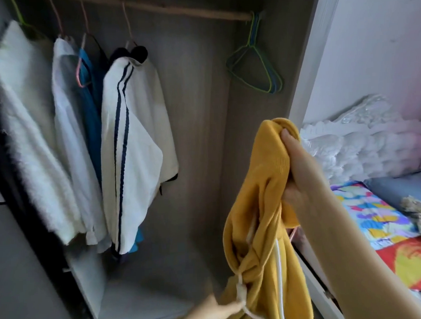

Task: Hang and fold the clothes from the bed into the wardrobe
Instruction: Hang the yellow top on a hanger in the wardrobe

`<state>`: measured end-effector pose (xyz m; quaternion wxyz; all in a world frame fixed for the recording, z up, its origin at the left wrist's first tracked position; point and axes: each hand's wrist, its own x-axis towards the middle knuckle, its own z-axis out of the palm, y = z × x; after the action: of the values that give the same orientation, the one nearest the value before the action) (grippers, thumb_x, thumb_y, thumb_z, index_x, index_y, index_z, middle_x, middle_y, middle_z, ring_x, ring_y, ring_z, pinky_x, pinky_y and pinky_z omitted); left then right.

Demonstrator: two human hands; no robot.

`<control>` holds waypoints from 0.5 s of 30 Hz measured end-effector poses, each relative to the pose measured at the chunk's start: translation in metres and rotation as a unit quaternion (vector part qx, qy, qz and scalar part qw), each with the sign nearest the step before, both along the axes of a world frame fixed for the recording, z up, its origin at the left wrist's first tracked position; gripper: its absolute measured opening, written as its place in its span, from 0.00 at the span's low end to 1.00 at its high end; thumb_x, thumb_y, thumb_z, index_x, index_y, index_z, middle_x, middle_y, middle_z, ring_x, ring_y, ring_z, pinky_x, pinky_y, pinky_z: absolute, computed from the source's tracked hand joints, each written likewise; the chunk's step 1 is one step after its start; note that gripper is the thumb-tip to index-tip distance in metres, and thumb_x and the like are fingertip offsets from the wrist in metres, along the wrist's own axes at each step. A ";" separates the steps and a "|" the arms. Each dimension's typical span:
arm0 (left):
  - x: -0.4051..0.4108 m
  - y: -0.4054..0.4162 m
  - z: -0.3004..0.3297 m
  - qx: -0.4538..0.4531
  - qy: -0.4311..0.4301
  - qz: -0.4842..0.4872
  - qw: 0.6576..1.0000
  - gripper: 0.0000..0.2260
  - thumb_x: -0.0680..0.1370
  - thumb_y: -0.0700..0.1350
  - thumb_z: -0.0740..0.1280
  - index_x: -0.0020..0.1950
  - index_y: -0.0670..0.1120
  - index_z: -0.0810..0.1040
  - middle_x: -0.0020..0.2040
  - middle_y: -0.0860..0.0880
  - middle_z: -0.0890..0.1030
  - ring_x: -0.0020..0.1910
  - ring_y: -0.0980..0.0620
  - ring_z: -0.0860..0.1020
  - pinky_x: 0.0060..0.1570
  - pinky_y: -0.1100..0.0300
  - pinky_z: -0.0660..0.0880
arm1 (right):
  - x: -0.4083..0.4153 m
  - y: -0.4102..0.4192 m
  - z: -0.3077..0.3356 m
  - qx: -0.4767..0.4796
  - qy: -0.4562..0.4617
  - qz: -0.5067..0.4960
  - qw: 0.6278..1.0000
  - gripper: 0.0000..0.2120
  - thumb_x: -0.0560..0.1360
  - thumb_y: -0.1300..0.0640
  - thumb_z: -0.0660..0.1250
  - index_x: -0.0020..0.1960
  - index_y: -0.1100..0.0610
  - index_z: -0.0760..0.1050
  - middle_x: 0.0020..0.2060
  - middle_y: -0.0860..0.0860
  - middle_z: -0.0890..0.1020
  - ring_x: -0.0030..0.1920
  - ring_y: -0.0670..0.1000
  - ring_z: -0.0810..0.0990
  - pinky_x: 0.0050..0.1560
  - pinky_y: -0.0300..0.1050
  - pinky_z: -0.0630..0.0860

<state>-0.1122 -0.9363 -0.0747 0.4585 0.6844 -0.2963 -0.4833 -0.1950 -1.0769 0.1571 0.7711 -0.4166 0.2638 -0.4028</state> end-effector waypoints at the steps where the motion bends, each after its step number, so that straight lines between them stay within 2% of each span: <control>1: 0.003 -0.004 0.003 0.045 0.142 0.002 0.989 0.33 0.71 0.48 0.75 0.71 0.42 0.66 0.65 0.43 0.75 0.61 0.49 0.77 0.52 0.61 0.78 | 0.001 0.001 -0.001 0.003 -0.002 -0.008 1.000 0.19 0.74 0.42 0.68 0.58 0.54 0.76 0.46 0.57 0.85 0.43 0.57 0.85 0.44 0.54 0.82; 2: 0.010 -0.011 0.008 0.066 0.253 0.000 0.965 0.29 0.70 0.47 0.75 0.67 0.39 0.71 0.59 0.37 0.79 0.57 0.40 0.80 0.49 0.51 0.80 | 0.001 0.003 0.000 0.005 -0.001 -0.015 1.000 0.19 0.74 0.42 0.68 0.58 0.54 0.76 0.46 0.57 0.85 0.43 0.57 0.85 0.44 0.55 0.82; 3: 0.016 -0.020 0.015 0.056 0.335 -0.007 0.940 0.25 0.70 0.48 0.75 0.62 0.37 0.75 0.56 0.33 0.80 0.55 0.34 0.80 0.50 0.41 0.79 | 0.001 0.003 -0.001 0.006 -0.003 -0.018 1.000 0.19 0.74 0.42 0.68 0.57 0.54 0.76 0.46 0.58 0.85 0.44 0.58 0.85 0.44 0.56 0.82; 4: 0.022 -0.029 0.023 0.033 0.392 -0.006 0.919 0.24 0.70 0.50 0.75 0.58 0.36 0.77 0.56 0.32 0.80 0.55 0.32 0.79 0.52 0.35 0.76 | 0.000 0.003 -0.002 0.009 -0.004 -0.019 1.000 0.19 0.74 0.42 0.69 0.57 0.55 0.76 0.46 0.58 0.85 0.44 0.58 0.85 0.43 0.56 0.82; 5: 0.027 -0.037 0.030 0.027 0.407 0.010 0.913 0.25 0.68 0.52 0.76 0.57 0.36 0.79 0.56 0.33 0.80 0.56 0.32 0.78 0.53 0.34 0.74 | -0.001 0.003 -0.003 0.008 -0.003 -0.019 1.000 0.19 0.74 0.42 0.69 0.57 0.55 0.77 0.46 0.58 0.85 0.43 0.58 0.85 0.42 0.55 0.82; 6: 0.029 -0.044 0.037 0.039 0.405 0.015 0.914 0.29 0.65 0.54 0.78 0.57 0.37 0.80 0.55 0.34 0.81 0.55 0.35 0.79 0.52 0.36 0.75 | -0.002 0.004 -0.002 0.007 -0.003 -0.012 1.000 0.20 0.74 0.42 0.68 0.58 0.55 0.76 0.46 0.58 0.85 0.43 0.58 0.85 0.41 0.55 0.82; 8: 0.032 -0.054 0.044 0.081 0.393 0.022 0.915 0.34 0.57 0.59 0.80 0.53 0.38 0.80 0.47 0.40 0.82 0.47 0.43 0.80 0.46 0.49 0.78 | -0.005 0.006 -0.002 0.006 -0.008 0.001 1.000 0.22 0.74 0.43 0.68 0.61 0.57 0.76 0.48 0.59 0.85 0.44 0.59 0.85 0.40 0.54 0.81; 10: 0.035 -0.059 0.047 0.117 0.352 -0.005 0.929 0.31 0.57 0.65 0.76 0.46 0.42 0.78 0.39 0.43 0.80 0.37 0.48 0.77 0.38 0.58 0.75 | -0.008 0.005 -0.004 0.000 -0.002 -0.001 1.000 0.25 0.74 0.42 0.68 0.63 0.57 0.75 0.50 0.60 0.84 0.46 0.60 0.85 0.42 0.55 0.81; 11: 0.039 -0.060 0.047 0.129 0.306 -0.023 0.943 0.29 0.60 0.68 0.74 0.42 0.44 0.77 0.38 0.45 0.79 0.36 0.49 0.76 0.38 0.60 0.74 | -0.011 0.005 -0.004 -0.001 0.003 -0.007 1.000 0.25 0.73 0.42 0.69 0.64 0.57 0.74 0.51 0.60 0.84 0.47 0.60 0.85 0.43 0.55 0.81; 13: 0.049 -0.061 0.047 0.125 0.183 -0.050 0.974 0.24 0.68 0.67 0.70 0.42 0.45 0.76 0.40 0.46 0.79 0.39 0.49 0.77 0.45 0.59 0.73 | -0.016 0.002 -0.005 0.004 0.005 -0.015 1.000 0.26 0.73 0.42 0.69 0.65 0.58 0.73 0.53 0.61 0.83 0.49 0.61 0.84 0.45 0.56 0.80; 15: 0.061 -0.063 0.047 0.098 0.106 -0.076 0.987 0.21 0.70 0.63 0.70 0.50 0.46 0.78 0.45 0.48 0.82 0.45 0.50 0.79 0.48 0.57 0.75 | -0.019 0.003 -0.007 0.015 -0.003 -0.026 1.000 0.26 0.73 0.43 0.69 0.65 0.58 0.74 0.52 0.61 0.83 0.47 0.61 0.84 0.44 0.55 0.81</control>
<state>-0.0511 -0.9988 -0.0277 0.3803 0.6461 -0.2486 -0.6133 -0.2141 -1.0742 0.1499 0.7674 -0.3969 0.2786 -0.4194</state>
